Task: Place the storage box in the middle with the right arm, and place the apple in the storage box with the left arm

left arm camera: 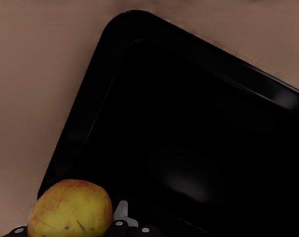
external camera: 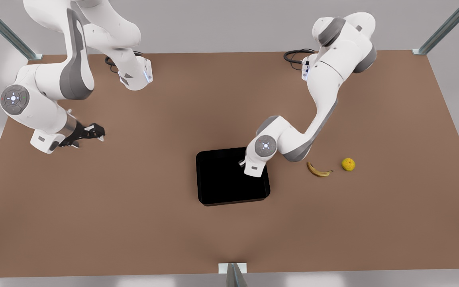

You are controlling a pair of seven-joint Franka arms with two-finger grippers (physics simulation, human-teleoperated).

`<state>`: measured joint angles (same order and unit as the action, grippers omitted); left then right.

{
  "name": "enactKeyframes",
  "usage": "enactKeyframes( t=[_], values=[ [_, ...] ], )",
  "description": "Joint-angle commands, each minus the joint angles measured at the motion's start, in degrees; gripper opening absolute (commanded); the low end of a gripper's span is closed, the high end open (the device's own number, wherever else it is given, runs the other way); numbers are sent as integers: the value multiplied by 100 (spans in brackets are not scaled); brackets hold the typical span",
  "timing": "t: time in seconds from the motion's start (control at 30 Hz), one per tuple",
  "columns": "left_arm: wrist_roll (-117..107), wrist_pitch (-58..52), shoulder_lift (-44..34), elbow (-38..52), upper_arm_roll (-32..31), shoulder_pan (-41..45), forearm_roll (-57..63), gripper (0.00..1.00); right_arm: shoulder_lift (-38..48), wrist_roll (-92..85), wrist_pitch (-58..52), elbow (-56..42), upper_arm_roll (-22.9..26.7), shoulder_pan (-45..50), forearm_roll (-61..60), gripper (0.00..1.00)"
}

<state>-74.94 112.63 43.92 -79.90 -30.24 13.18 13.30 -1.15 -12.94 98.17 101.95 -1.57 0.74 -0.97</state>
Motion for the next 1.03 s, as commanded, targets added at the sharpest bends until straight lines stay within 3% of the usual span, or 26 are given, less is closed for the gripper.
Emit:
enactKeyframes(
  t=[0.0,0.03,0.07,0.1,0.3,0.37,0.43,0.47,0.5,0.6,0.63,0.73,0.8,0.83,0.87,0.9,1.0],
  values=[
    [-65,-162,12,18,-8,0,2282,31,1,2,0,0,-1,375,0,100],
    [-74,-66,12,18,-8,0,2274,40,-8,-7,0,9,-1,375,0,100],
    [-205,-4,12,9,-17,0,2256,65,-8,1,0,9,-1,375,0,100],
    [-249,128,12,0,-17,9,2221,100,1,-7,0,17,-1,313,0,100],
    [-1234,620,-67,-61,-61,9,1869,100,36,-7,9,79,-1,296,0,100],
    [-497,445,-559,-219,-26,-26,1501,100,326,124,-307,-9,-10,304,0,100],
    [2236,-267,-1657,-764,651,-158,113,100,555,960,-1652,-1010,-177,384,308,100],
    [3177,-917,-2036,-773,801,-412,-240,100,958,924,-1740,-915,-63,322,54,100],
    [4064,-1260,-2422,-764,1160,-536,-336,100,1995,995,-556,525,183,366,-27,100],
    [6474,-2394,-3301,-720,2707,-536,-1225,100,1952,995,-510,721,219,304,26,100],
    [6632,-2482,-3364,-475,2734,-703,-1233,97,1952,986,-510,729,219,304,26,100],
    [6641,-3291,-3364,-123,2708,-756,-1374,100,1970,986,-483,861,219,313,26,100],
    [6912,-3194,-2810,307,2383,-1072,-1278,100,1979,977,-457,896,219,313,26,100],
    [7124,-3194,-3176,99,2435,-1072,-1269,100,1979,968,-466,896,219,313,26,100],
    [7142,-2695,-4011,-1068,2453,-1064,-1268,100,1987,968,-466,896,219,331,9,100],
    [7177,-2438,-4330,-1652,2593,-1063,-1268,100,1987,960,-466,896,219,331,9,100],
    [7169,-2447,-4295,-1634,2585,-1037,-1268,100,1987,951,-448,897,219,348,-9,100]
  ],
)
